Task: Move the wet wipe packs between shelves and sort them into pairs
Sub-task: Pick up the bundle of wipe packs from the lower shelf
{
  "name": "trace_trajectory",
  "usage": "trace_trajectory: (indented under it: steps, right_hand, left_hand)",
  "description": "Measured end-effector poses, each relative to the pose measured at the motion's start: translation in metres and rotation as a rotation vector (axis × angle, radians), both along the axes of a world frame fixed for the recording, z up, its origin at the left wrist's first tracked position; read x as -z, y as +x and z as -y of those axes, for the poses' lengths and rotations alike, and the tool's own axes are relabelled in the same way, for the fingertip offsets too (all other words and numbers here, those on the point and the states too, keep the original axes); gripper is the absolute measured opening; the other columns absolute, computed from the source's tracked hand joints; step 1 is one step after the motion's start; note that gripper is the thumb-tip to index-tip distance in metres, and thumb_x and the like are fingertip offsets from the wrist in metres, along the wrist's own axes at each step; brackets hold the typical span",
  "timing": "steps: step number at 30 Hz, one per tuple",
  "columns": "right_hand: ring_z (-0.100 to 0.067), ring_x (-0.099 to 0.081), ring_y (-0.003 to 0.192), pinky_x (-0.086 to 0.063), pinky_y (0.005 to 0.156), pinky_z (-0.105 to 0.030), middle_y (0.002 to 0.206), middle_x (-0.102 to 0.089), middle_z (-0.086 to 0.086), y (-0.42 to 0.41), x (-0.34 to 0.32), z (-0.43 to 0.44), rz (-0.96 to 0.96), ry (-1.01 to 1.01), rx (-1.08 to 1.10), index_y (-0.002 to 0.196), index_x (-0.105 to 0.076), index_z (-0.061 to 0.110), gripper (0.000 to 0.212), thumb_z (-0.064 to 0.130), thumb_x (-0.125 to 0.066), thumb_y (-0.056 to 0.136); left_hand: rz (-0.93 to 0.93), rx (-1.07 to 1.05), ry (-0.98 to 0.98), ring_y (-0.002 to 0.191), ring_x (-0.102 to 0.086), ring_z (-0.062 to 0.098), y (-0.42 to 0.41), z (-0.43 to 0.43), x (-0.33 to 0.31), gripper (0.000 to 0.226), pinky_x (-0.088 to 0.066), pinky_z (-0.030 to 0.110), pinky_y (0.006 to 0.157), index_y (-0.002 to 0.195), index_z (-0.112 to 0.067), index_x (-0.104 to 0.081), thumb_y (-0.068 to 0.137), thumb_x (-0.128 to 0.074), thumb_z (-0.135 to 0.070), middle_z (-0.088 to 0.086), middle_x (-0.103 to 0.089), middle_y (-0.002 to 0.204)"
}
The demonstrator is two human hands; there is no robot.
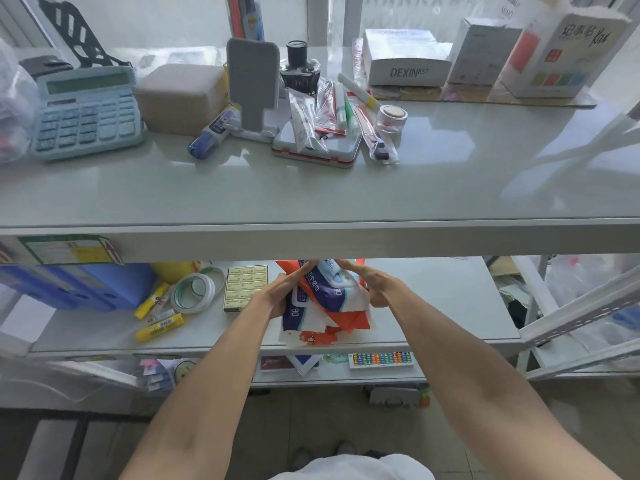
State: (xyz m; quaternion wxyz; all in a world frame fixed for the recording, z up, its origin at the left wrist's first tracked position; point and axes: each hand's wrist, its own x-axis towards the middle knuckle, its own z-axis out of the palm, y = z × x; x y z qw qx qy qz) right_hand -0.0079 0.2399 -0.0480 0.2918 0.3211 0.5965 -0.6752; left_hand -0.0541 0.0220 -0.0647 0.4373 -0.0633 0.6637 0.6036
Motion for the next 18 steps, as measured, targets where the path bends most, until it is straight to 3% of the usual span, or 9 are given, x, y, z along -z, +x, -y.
trace_trajectory:
  steps: [3,6,7,9,11,13,15,18]
  right_hand:
    - [-0.031,-0.072,0.105,-0.047,0.116,-0.051,0.116,-0.076,-0.017,0.004,0.005,0.002,-0.001,-0.034,0.013,0.116,-0.056,0.007,0.065,0.058,-0.079,0.082]
    - [-0.026,-0.076,0.081,-0.055,0.1,-0.047,0.091,-0.081,-0.011,0.005,0.011,0.001,-0.037,-0.12,0.008,0.112,-0.066,0.013,0.047,0.056,-0.07,0.091]
    - [-0.025,-0.076,0.08,-0.056,0.097,-0.045,0.092,-0.081,-0.01,0.005,0.01,0.001,-0.046,-0.13,-0.001,0.112,-0.067,0.014,0.046,0.055,-0.068,0.092]
    - [-0.025,-0.075,0.088,-0.054,0.104,-0.047,0.103,-0.079,-0.01,0.006,0.011,0.001,-0.062,-0.132,-0.012,0.117,-0.065,0.017,0.049,0.057,-0.071,0.09]
    - [-0.028,-0.073,0.107,-0.049,0.114,-0.05,0.123,-0.073,-0.012,0.009,0.012,0.001,-0.081,-0.094,-0.021,0.128,-0.061,0.021,0.078,0.07,-0.081,0.071]
    - [-0.031,-0.071,0.118,-0.053,0.11,-0.049,0.134,-0.069,-0.013,0.014,0.021,0.001,-0.114,-0.072,-0.025,0.135,-0.058,0.024,0.109,0.081,-0.086,0.046]
    - [-0.034,-0.073,0.115,-0.059,0.1,-0.048,0.129,-0.073,-0.016,0.02,0.025,0.002,-0.179,-0.109,0.022,0.133,-0.061,0.022,0.105,0.078,-0.088,0.048]
    - [-0.033,-0.077,0.106,-0.064,0.089,-0.045,0.119,-0.078,-0.013,0.033,0.022,0.003,-0.253,-0.121,0.098,0.13,-0.063,0.022,0.075,0.067,-0.079,0.073]
  left_hand:
    - [-0.002,-0.047,-0.023,0.115,-0.073,0.04,-0.005,-0.001,0.01,0.097,-0.055,0.061,0.103,0.136,-0.013,-0.065,0.064,-0.084,-0.075,0.019,-0.076,0.122]
    - [-0.014,-0.027,-0.025,0.112,-0.074,0.04,-0.006,-0.003,0.01,0.098,-0.057,0.061,0.1,0.133,-0.013,-0.066,0.061,-0.084,-0.077,0.018,-0.077,0.119]
    - [-0.018,-0.026,-0.018,0.111,-0.074,0.04,-0.005,-0.004,0.008,0.097,-0.057,0.06,0.099,0.131,-0.013,-0.067,0.061,-0.083,-0.077,0.018,-0.077,0.119]
    - [-0.025,-0.039,-0.02,0.11,-0.075,0.04,-0.005,-0.003,0.009,0.095,-0.058,0.059,0.097,0.13,-0.012,-0.068,0.062,-0.083,-0.076,0.018,-0.078,0.117]
    - [-0.03,-0.068,-0.039,0.106,-0.076,0.039,-0.007,-0.004,0.015,0.104,-0.06,0.06,0.094,0.136,-0.012,-0.061,0.059,-0.086,-0.077,0.018,-0.078,0.118]
    - [-0.036,-0.097,-0.078,0.101,-0.078,0.038,-0.006,-0.006,0.021,0.116,-0.062,0.06,0.089,0.142,-0.013,-0.05,0.054,-0.088,-0.078,0.018,-0.077,0.118]
    - [-0.057,-0.099,-0.07,0.099,-0.079,0.037,-0.004,-0.01,0.022,0.117,-0.063,0.058,0.087,0.142,-0.016,-0.047,0.053,-0.088,-0.079,0.016,-0.077,0.117]
    - [-0.079,-0.061,-0.036,0.101,-0.078,0.037,0.0,-0.016,0.018,0.112,-0.062,0.058,0.089,0.141,-0.019,-0.047,0.055,-0.087,-0.079,0.014,-0.078,0.118]
